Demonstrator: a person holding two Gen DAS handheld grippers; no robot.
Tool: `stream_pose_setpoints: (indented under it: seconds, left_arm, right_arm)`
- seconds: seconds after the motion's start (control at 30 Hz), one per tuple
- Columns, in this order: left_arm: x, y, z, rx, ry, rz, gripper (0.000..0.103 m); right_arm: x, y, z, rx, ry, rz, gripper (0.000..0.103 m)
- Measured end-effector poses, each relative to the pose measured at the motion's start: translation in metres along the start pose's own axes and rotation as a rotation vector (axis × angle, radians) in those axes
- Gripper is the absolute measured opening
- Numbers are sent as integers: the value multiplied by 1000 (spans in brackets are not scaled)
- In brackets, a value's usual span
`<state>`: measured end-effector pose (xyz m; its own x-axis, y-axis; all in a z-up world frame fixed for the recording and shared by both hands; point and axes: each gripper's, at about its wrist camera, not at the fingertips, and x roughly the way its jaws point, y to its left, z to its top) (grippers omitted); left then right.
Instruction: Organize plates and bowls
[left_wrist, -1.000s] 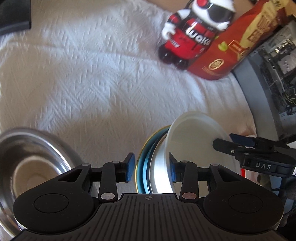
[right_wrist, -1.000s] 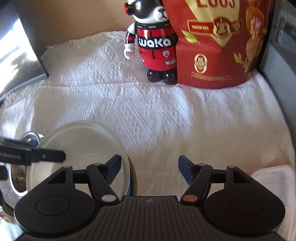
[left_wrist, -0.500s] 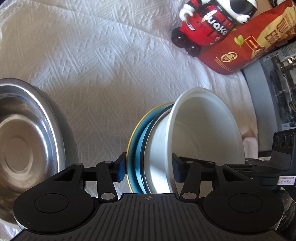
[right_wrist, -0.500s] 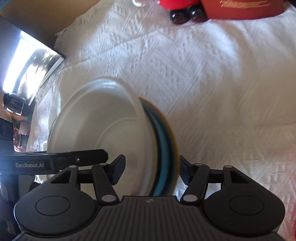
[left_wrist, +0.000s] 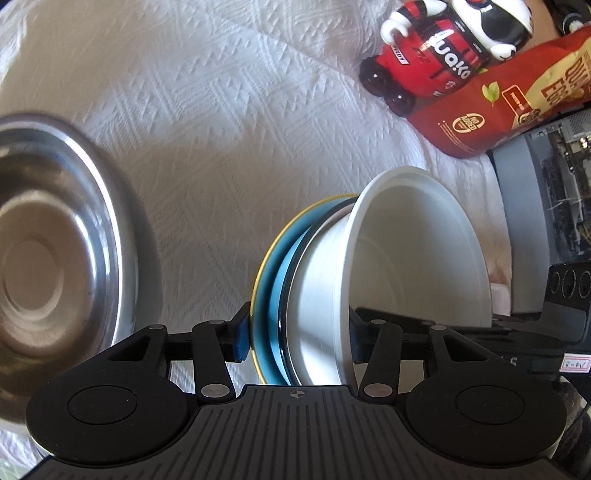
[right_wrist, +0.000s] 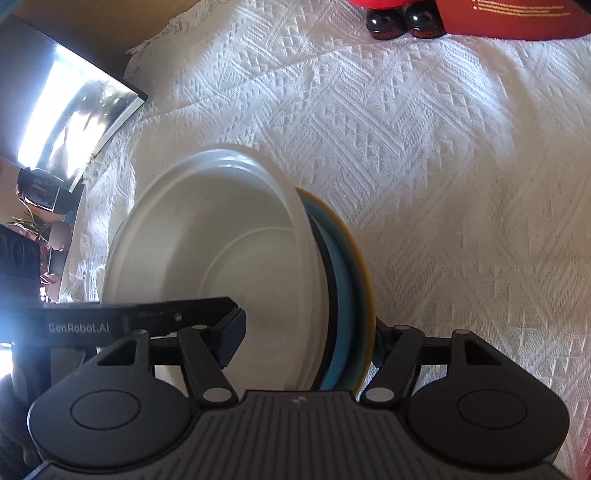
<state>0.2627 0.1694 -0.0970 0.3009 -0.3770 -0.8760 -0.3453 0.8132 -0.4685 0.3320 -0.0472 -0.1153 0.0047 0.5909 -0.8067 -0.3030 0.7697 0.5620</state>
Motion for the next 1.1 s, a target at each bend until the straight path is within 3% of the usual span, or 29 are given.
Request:
stream_pose_setpoints:
  seconds: [0.2,0.33,0.5,0.8,0.97,1.1]
  left_arm:
    - [-7,10,-19,5,39,20,52]
    - [-12,20,-26,-19,34,-25,51]
    - [-11,13,-29,25,15,-7,51]
    - [-13,20,-33,50,7,-56,51]
    - [-13,16,-32,80,23,-42,52]
    - [-13,11,-34,77,7,-10,52]
  right_arm:
    - [2,15,-6,-30,18,-12,68]
    - [6,19,-18,-42,45,-5,67]
    - [3,17,-22,6,0,-25,67]
    - [-13,42,-37,-74,-165,-240,68]
    - [-19,61,-47,-203,-214,-474,68]
    - [-23,61,-48,-211,-241,-456,68]
